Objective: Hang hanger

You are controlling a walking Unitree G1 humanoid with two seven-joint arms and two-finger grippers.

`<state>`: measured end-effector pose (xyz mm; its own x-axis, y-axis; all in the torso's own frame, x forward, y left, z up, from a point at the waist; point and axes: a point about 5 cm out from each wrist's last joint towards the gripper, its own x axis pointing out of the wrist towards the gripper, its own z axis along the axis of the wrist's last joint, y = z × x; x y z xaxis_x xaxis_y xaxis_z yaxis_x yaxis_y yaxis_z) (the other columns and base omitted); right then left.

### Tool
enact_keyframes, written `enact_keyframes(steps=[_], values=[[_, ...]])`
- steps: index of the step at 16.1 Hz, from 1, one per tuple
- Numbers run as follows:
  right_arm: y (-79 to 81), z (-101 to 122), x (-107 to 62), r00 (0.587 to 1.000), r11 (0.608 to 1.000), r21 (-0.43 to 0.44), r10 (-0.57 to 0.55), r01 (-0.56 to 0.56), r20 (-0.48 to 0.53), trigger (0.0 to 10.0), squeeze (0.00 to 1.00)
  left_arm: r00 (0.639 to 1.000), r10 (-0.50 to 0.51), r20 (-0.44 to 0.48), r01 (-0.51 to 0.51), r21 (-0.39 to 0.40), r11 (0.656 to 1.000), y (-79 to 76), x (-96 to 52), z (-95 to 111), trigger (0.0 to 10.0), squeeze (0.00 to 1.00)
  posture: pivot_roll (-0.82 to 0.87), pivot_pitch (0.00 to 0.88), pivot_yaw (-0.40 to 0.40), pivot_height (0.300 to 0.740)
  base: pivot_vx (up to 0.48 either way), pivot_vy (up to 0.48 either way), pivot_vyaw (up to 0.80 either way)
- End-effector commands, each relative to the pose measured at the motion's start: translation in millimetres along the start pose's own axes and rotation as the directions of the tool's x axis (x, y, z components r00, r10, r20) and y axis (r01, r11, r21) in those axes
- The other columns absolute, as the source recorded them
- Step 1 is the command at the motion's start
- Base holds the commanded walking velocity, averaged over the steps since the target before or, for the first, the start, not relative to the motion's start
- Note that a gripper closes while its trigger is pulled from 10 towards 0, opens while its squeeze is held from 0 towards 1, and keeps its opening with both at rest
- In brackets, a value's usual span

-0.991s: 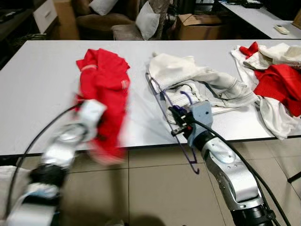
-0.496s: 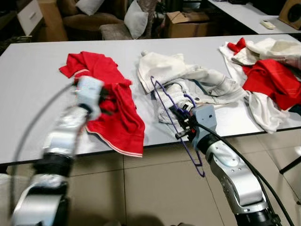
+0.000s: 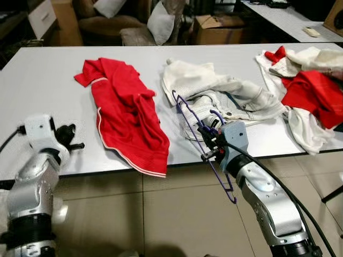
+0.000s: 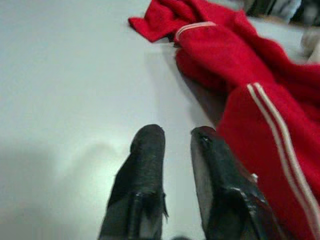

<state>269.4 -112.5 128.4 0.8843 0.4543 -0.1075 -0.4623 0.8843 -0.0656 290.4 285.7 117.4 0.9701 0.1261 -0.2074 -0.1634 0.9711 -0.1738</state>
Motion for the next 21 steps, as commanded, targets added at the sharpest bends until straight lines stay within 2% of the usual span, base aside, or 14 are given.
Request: enact_keyframes(steps=[1, 3, 5, 8, 10, 12, 13, 14, 17, 19, 21], values=[[-2.5, 5.1, -3.1, 1.000, 1.000, -0.005, 0.005, -0.005, 0.011, 10.0, 0.00, 0.998, -0.016, -0.065, 0.015, -0.023, 1.000, 2.5, -1.2, -13.7, 10.0, 1.00, -0.05, 0.000, -0.005, 0.740, 0.000, 0.000, 0.00], [-4.1, 6.2, -4.9, 1.000, 1.000, -0.014, 0.005, -0.005, 0.014, 10.0, 0.00, 0.992, -0.034, -0.121, 0.034, 0.002, 0.999, 1.8, -2.0, -24.3, 10.0, 1.00, -0.06, 0.000, -0.005, 0.740, 0.000, 0.000, 0.00], [-4.4, 8.6, -6.0, 1.000, 1.000, -0.017, 0.002, -0.001, 0.025, 10.0, 0.00, 0.975, -0.118, -0.187, 0.127, 0.037, 0.991, -14.1, 1.7, -34.4, 10.0, 1.00, -0.07, 0.000, 0.002, 0.740, 0.000, 0.000, 0.00], [-0.8, 10.6, -5.2, 0.999, 1.000, -0.021, 0.017, -0.017, 0.038, 10.0, 0.00, 0.941, -0.218, -0.258, 0.236, 0.042, 0.971, -37.2, 3.9, -49.9, 10.0, 1.00, -0.06, 0.000, 0.005, 0.740, 0.000, 0.000, 0.00], [3.8, 11.0, -1.3, 0.998, 0.999, -0.024, 0.036, -0.035, 0.046, 10.0, 0.00, 0.933, -0.233, -0.274, 0.254, 0.043, 0.966, -39.2, 3.2, -54.7, 10.0, 1.00, -0.05, 0.000, 0.003, 0.740, 0.000, 0.000, 0.00], [4.9, 15.4, 8.0, 0.996, 0.999, -0.015, 0.051, -0.050, 0.067, 10.0, 0.00, 0.923, -0.301, -0.242, 0.310, 0.001, 0.951, -47.1, 4.0, -50.1, 10.0, 1.00, -0.04, 0.000, -0.001, 0.740, 0.000, 0.000, 0.00], [8.1, 13.8, 12.8, 0.996, 0.998, -0.017, 0.057, -0.056, 0.064, 10.0, 0.00, 0.912, -0.355, -0.207, 0.342, -0.095, 0.935, -50.4, 3.7, -49.0, 10.0, 0.87, -0.05, 0.000, 0.018, 0.740, 0.000, 0.000, 0.00], [9.3, 17.3, 13.6, 0.995, 0.998, -0.009, 0.062, -0.062, 0.081, 10.0, 0.00, 0.885, -0.422, -0.199, 0.394, -0.163, 0.904, -58.6, 2.0, -52.5, 10.0, 0.00, -0.06, 0.000, 0.019, 0.740, 0.000, 0.000, 0.00], [0.2, 21.3, 7.0, 0.994, 0.998, 0.019, 0.052, -0.054, 0.091, 10.0, 0.00, 0.857, -0.468, -0.216, 0.435, -0.183, 0.881, -71.4, -0.2, -55.8, 10.0, 0.00, -0.07, 0.000, 0.012, 0.740, 0.000, 0.000, 0.00], [-7.9, 19.1, 2.9, 0.996, 0.999, 0.017, 0.030, -0.031, 0.086, 10.0, 0.00, 0.841, -0.498, -0.212, 0.451, -0.234, 0.861, -78.4, -1.7, -59.7, 10.0, 0.00, -0.07, 0.000, 0.020, 0.740, 0.000, 0.000, 0.00], [-13.5, 20.2, -1.1, 0.994, 0.995, 0.103, -0.009, -0.003, 0.110, 10.0, 0.00, 0.821, -0.549, -0.161, 0.483, -0.319, 0.816, -89.2, -4.2, -59.7, 10.0, 0.00, -0.06, 0.000, 0.022, 0.740, 0.000, 0.000, 0.00]])
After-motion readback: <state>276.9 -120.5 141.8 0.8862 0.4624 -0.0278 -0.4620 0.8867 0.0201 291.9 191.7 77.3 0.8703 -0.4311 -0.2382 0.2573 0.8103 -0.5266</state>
